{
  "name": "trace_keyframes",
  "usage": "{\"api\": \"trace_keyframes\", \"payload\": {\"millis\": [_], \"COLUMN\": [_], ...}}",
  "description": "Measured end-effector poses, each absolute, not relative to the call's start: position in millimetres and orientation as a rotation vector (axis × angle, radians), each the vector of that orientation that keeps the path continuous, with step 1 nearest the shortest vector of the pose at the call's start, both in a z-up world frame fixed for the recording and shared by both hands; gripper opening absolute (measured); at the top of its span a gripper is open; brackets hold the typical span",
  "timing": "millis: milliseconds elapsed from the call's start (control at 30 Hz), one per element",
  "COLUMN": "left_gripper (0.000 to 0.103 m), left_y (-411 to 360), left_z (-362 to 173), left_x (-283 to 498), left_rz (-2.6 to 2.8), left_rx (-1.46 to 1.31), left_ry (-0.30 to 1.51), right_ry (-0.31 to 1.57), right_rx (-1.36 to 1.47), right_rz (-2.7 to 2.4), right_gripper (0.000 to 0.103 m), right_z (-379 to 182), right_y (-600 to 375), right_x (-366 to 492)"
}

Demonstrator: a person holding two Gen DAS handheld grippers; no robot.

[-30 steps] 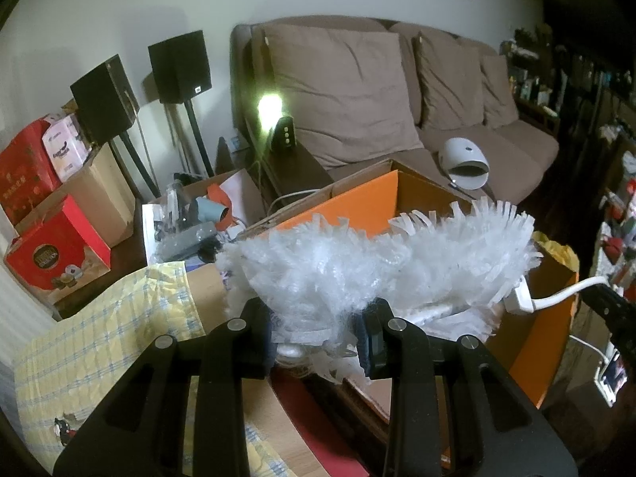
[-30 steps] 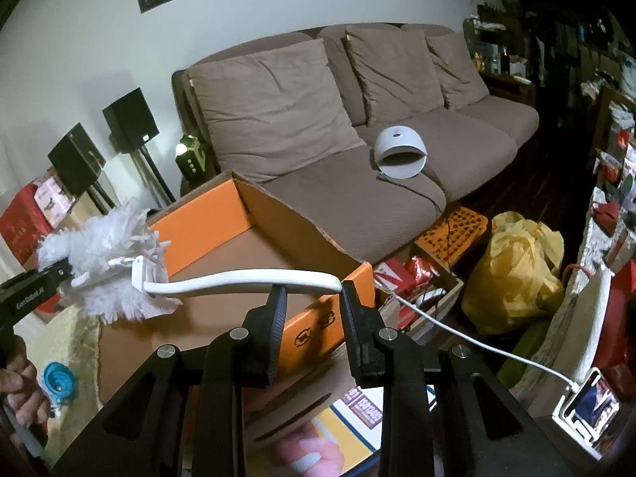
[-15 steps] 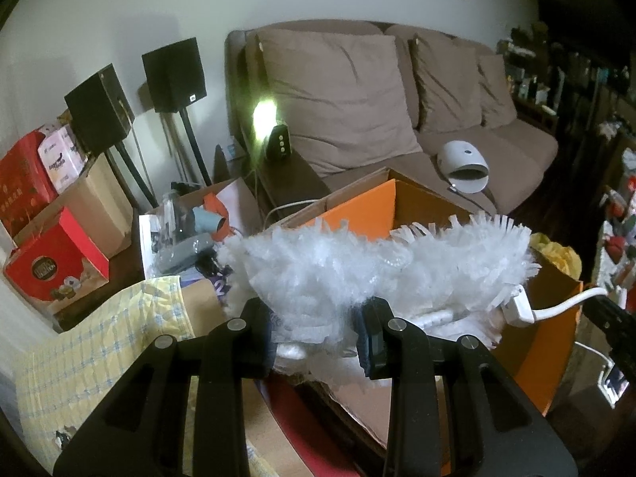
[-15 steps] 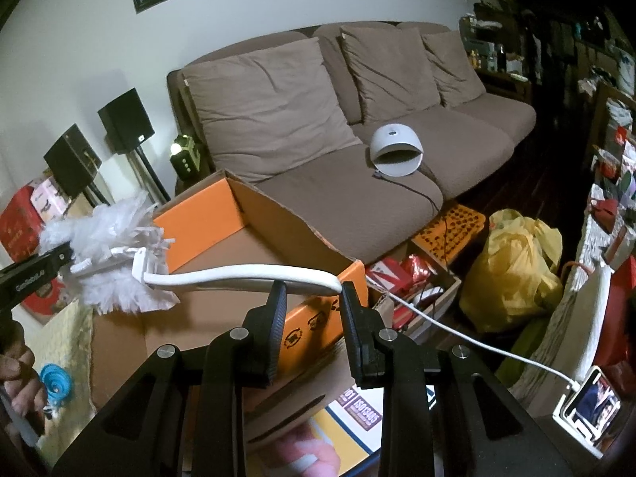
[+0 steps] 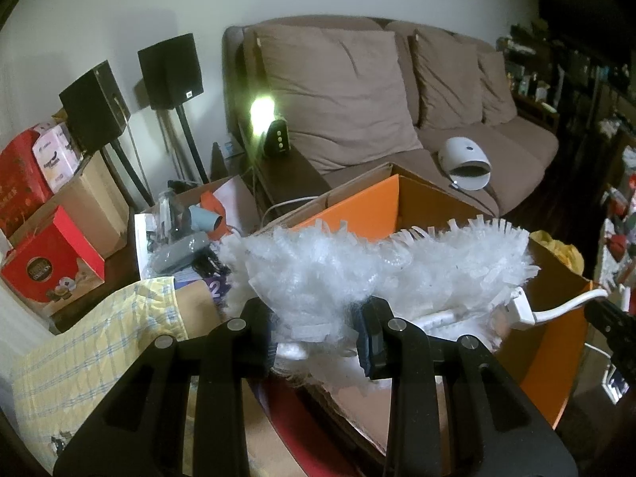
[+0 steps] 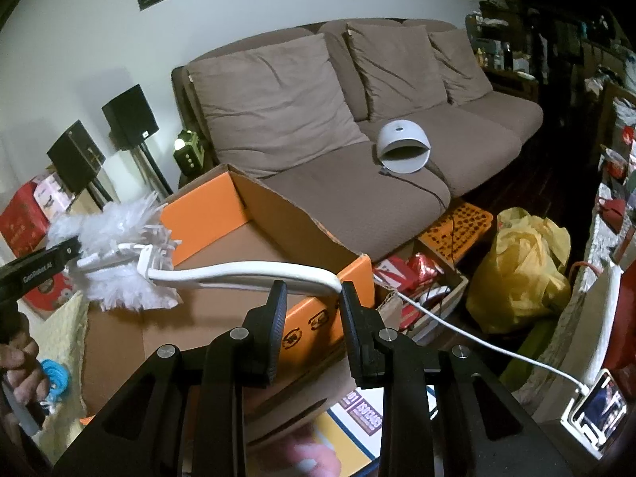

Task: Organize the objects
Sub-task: 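Lower the white feather duster with both grippers into the orange box, then open both grippers to release the duster inside the box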

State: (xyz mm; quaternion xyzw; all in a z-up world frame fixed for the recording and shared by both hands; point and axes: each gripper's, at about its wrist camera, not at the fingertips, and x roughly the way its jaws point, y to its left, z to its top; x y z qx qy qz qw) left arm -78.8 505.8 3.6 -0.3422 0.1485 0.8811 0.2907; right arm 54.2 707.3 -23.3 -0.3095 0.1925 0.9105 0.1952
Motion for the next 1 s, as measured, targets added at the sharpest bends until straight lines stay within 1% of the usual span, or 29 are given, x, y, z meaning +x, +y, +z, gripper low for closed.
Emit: {"api": "trace_keyframes", "payload": {"millis": [200, 333, 633, 800, 1000], "left_gripper": [0.029, 0.029, 0.029, 0.029, 0.029], "left_y": [508.1, 508.0, 513.4, 512.3, 516.2], "left_z": [4.6, 8.0, 4.1, 4.1, 3.4], "left_x": [-77.0, -82.4, -82.1, -84.8, -87.4], "left_rz": [2.363, 2.347, 2.363, 2.368, 2.366], "left_rx": [-0.85, -0.839, -0.807, -0.814, -0.812], "left_ry": [0.436, 0.41, 0.441, 0.418, 0.426], "right_ry": [0.5, 0.482, 0.44, 0.4, 0.401], "right_rx": [-0.855, -0.843, -0.821, -0.814, -0.797], "right_rz": [2.564, 2.572, 2.571, 2.572, 2.573], "right_gripper": [0.027, 0.027, 0.027, 0.027, 0.027], "right_z": [-25.6, -28.4, -28.6, -28.1, -27.7], "right_y": [704.0, 702.7, 700.4, 697.4, 696.9], "right_x": [51.6, 50.7, 50.2, 49.5, 50.0]}}
